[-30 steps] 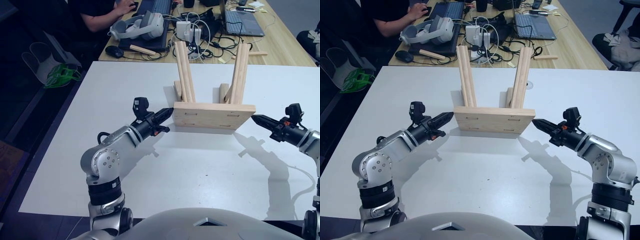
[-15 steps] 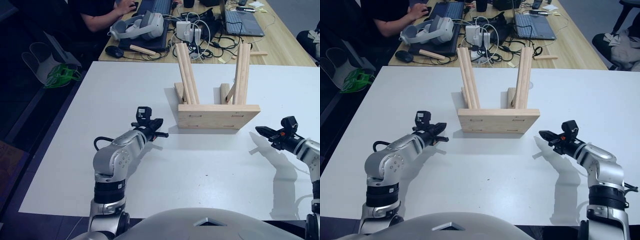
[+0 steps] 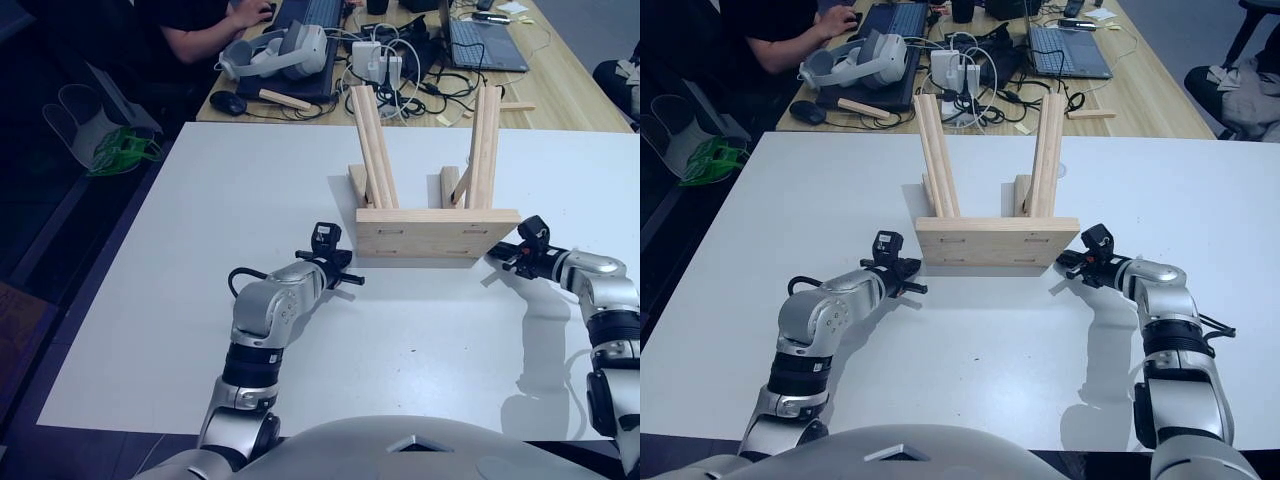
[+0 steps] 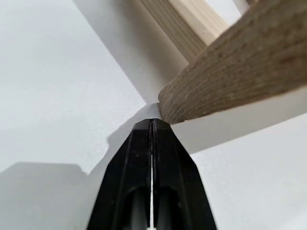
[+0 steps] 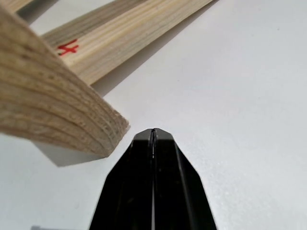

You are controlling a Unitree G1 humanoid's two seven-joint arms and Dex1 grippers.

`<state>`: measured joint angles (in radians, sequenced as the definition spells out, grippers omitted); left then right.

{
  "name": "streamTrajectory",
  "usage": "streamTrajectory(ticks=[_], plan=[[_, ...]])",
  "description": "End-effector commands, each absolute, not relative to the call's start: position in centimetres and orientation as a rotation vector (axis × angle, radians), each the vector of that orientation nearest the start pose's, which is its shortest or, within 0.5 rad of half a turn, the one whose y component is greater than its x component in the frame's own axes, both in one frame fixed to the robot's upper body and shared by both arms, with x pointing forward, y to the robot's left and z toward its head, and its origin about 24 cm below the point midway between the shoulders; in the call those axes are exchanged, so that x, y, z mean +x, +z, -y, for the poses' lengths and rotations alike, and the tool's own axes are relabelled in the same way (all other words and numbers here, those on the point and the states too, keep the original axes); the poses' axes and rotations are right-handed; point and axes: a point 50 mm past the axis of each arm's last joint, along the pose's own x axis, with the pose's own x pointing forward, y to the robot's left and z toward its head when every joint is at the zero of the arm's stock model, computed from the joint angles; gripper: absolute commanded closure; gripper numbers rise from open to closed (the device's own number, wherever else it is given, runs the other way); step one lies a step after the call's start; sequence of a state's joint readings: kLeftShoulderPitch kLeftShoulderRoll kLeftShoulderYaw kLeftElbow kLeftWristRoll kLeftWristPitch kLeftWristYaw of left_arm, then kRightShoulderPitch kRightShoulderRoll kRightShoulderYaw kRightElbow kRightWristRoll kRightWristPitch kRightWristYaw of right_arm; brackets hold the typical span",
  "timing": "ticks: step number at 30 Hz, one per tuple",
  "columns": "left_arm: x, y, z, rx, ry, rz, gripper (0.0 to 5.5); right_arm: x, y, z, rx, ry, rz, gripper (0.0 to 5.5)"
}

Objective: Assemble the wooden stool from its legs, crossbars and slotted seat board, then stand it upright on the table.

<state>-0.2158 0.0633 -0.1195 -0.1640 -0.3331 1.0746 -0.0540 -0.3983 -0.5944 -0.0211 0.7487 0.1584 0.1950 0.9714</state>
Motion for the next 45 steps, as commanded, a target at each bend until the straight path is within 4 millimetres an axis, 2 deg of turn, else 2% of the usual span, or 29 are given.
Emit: streamTrajectory(ticks=[1, 10, 24, 34, 40, 45], plan=[[26.0, 3.8, -9.4, -0.101, -0.389, -0.750, 5.47, 28.7, 1.9, 27.7, -0.088, 0.668, -0.611, 5.50], [26.0, 3.8, -9.3, -0.112, -0.395, -0.760, 5.47, 28.1, 1.8, 27.9, -0.067, 0.697, -0.618, 5.50], [26.1, 3.8, -8.6, -0.159, -0.429, -0.761, 5.47, 27.9, 1.9, 26.9, 0.004, 0.734, -0.582, 5.50], [26.4, 3.7, -9.4, -0.062, -0.313, -0.736, 5.47, 28.0, 1.9, 26.7, 0.011, 0.738, -0.572, 5.50], [26.5, 3.8, -9.5, -0.103, -0.272, -0.721, 5.47, 27.9, 1.9, 26.5, 0.014, 0.743, -0.571, 5.50], [26.6, 3.9, -9.1, -0.171, -0.312, -0.726, 5.47, 27.9, 1.9, 26.3, 0.021, 0.752, -0.570, 5.50]])
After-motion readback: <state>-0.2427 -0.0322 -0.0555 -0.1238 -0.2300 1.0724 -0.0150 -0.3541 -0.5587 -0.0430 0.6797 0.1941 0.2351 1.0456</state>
